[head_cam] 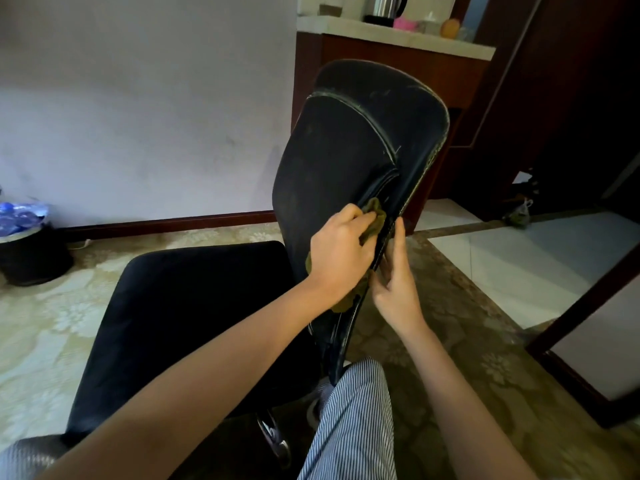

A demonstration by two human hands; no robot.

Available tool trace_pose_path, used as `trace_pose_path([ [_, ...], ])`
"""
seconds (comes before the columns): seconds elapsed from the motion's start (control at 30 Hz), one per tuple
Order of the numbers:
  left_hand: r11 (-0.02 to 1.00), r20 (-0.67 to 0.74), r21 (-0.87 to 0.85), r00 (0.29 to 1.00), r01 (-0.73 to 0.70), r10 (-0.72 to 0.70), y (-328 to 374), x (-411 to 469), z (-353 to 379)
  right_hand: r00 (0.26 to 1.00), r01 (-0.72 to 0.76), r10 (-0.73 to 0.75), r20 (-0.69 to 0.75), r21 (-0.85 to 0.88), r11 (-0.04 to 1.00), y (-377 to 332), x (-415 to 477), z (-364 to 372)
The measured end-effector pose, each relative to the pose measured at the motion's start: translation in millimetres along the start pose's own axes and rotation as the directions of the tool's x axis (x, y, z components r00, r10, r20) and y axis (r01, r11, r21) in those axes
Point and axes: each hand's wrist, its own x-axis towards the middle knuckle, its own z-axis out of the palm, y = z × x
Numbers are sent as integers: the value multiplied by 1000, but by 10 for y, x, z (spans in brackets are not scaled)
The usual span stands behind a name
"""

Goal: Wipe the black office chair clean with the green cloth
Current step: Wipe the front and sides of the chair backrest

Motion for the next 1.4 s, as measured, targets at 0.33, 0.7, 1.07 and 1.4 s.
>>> trace_pose_path([
  [0.33,948,50,221,974,-227,222,-229,-219,106,1000,-10,11,-21,12,1000,-50,-7,-6],
  [0.7,980,-104,-195,993,27,-48,174,243,-118,974,37,-20,-227,71,997,-259,60,-67],
  [1.07,993,54,30,992,-112,111,-137,-159,50,987,4,17,-162,128,992,-220,7,-84],
  [1.4,930,199,275,960,-246,195,-444,-642,134,986,-43,57,-159,86,995,-68,-170,158],
])
